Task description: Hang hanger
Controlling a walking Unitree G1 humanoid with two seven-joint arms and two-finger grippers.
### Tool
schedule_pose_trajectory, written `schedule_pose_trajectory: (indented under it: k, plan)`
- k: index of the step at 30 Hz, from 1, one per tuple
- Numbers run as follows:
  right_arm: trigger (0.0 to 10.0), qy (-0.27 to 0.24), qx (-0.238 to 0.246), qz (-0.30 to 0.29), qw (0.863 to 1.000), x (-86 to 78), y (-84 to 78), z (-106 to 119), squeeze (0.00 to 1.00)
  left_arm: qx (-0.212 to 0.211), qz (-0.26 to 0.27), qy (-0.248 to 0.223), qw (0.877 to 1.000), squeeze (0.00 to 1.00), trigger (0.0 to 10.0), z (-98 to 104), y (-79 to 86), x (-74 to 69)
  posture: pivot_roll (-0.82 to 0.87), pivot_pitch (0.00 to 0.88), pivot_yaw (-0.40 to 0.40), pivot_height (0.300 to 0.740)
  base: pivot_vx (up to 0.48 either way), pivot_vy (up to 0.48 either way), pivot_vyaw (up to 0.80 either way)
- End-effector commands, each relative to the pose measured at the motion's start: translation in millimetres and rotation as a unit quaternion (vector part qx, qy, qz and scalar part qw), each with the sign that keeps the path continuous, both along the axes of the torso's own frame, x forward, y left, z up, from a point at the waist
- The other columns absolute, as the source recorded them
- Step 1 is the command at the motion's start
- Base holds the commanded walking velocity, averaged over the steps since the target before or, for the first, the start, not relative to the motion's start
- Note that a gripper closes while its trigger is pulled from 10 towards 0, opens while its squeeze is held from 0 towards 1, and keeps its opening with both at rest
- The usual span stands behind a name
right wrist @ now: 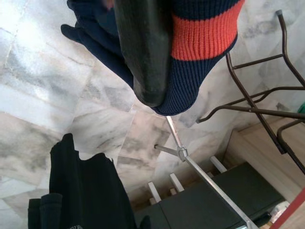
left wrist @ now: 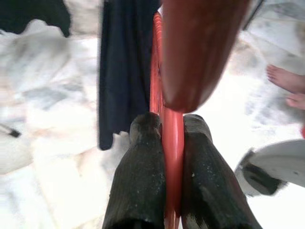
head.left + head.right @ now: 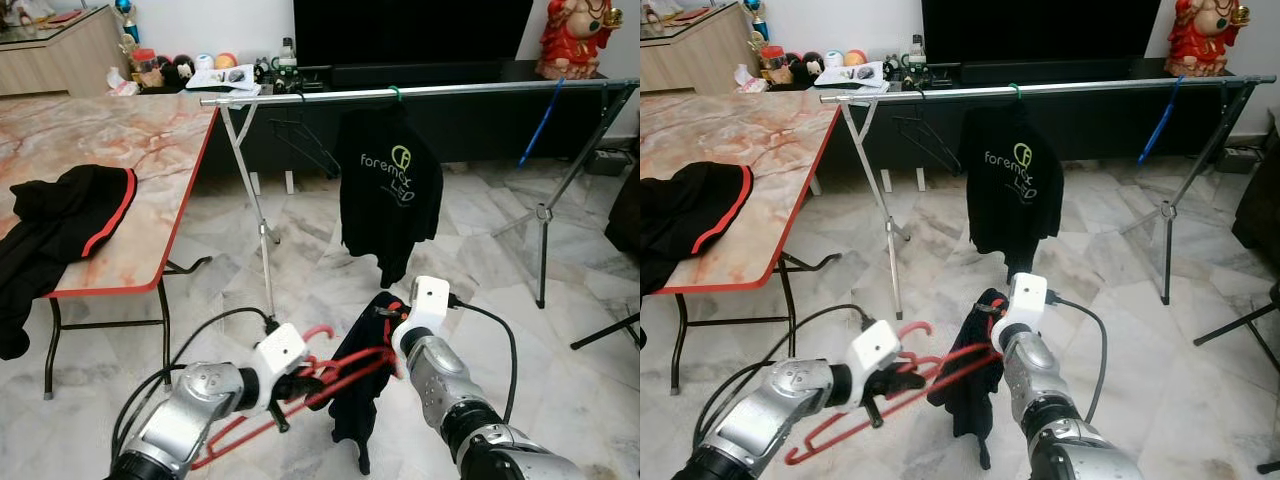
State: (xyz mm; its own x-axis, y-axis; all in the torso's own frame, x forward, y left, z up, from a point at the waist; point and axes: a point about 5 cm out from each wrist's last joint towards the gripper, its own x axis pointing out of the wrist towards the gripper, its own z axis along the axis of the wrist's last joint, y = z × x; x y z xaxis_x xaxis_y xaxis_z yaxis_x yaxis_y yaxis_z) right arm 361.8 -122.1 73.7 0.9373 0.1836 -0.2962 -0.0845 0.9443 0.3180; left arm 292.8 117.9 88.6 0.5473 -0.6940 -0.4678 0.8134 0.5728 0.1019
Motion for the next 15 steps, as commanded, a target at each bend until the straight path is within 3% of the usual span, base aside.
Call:
schedule_pose_trajectory:
  k: [1, 10, 12, 15]
  plan:
    - [10.0, -0.002, -0.001, -0.006, 1.0, -1.1, -1.7, -1.4, 0.0, 0.005, 0.014, -0.012, 1.0, 0.0, 10.0, 2.0, 7.5, 3.3, 0.12, 0.072, 0.033, 0.74, 0.0, 0.0, 0.0]
    - [10.0, -0.002, -0.004, -0.004, 1.0, -1.7, -2.5, -2.3, 0.0, 0.002, 0.023, -0.021, 1.0, 0.0, 10.0, 1.5, 7.2, 5.4, 0.13, 0.073, 0.031, 0.74, 0.0, 0.0, 0.0]
    - [10.0, -0.002, -0.018, -0.01, 1.0, -2.2, -9.9, -3.3, 0.0, -0.001, -0.007, -0.013, 1.0, 0.0, 10.0, 2.7, 6.1, 0.2, 0.12, 0.072, 0.03, 0.74, 0.0, 0.0, 0.0]
    - [10.0, 0.0, -0.02, -0.015, 1.0, -2.3, -14.5, -3.7, 0.0, 0.001, -0.004, -0.012, 1.0, 0.0, 10.0, 2.0, 8.7, -0.5, 0.12, 0.072, 0.03, 0.74, 0.0, 0.0, 0.0]
